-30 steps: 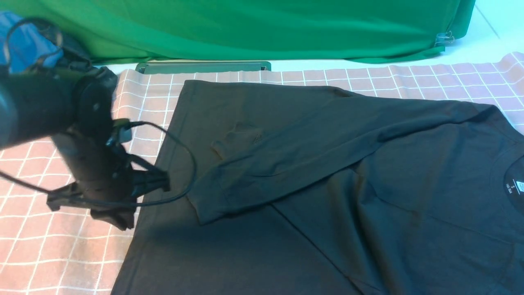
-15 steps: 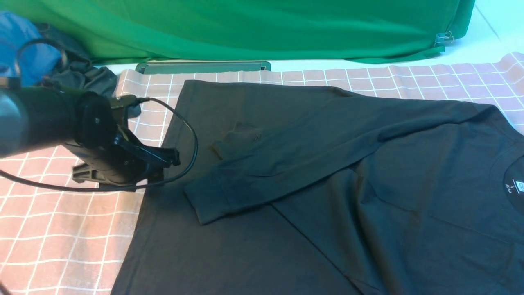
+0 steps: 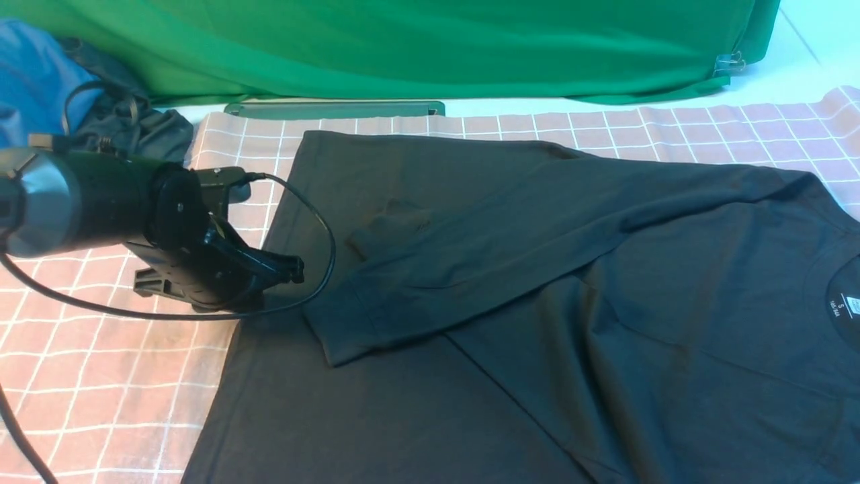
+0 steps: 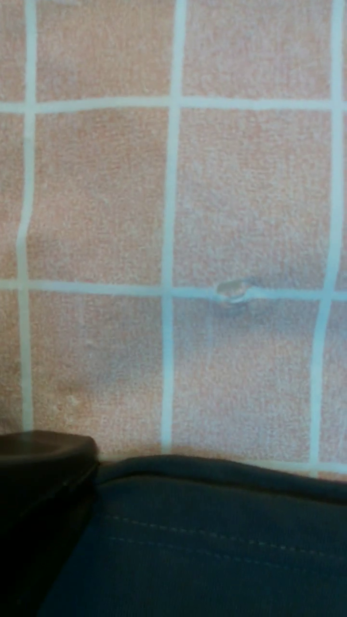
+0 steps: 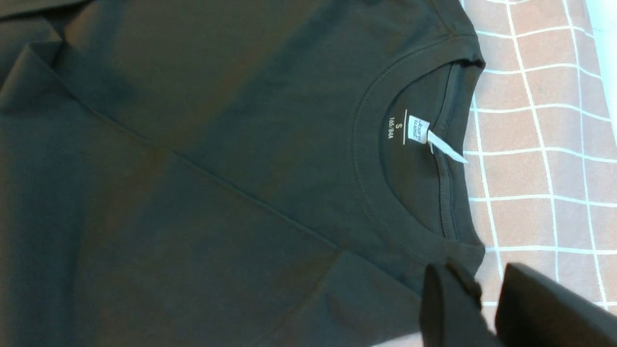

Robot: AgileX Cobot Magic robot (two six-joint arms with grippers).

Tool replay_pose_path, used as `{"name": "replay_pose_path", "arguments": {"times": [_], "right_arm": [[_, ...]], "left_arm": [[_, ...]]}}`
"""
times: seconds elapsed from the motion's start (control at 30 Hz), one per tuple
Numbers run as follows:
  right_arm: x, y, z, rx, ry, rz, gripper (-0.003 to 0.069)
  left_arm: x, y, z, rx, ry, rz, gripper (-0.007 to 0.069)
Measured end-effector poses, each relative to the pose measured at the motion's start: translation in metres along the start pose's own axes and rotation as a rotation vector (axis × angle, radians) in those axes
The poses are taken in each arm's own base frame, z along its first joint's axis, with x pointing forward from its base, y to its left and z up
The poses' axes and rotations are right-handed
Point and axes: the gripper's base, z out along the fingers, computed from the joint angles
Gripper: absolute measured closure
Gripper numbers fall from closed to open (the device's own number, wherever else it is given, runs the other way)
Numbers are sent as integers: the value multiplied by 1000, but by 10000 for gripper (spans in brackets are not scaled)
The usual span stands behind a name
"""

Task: Fold a long-sleeved shirt over a pink coffee tablecloth.
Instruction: 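Grasp the near edge of the shirt at its hem and shoulder corners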

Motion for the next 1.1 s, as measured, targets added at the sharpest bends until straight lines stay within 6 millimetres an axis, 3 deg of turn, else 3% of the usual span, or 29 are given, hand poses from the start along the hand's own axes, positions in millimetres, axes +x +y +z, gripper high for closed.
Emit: {"name": "replay_pose_path", "arguments": {"times": [0.2, 0.57, 0.73, 1.1], "right_arm": [[0, 0, 0, 0, 0, 0, 463], [-3, 1, 0, -15, -33, 2, 463], [-5, 2, 0, -22, -51, 2, 463], [-4, 5, 0, -55, -43, 34, 463]], "left_arm": [[0, 3, -7, -27, -2, 14, 596], [3, 67, -51, -162, 32, -202, 596], [4, 74, -62, -201, 25, -205, 596], [10, 78, -63, -253, 74, -212, 591]]}}
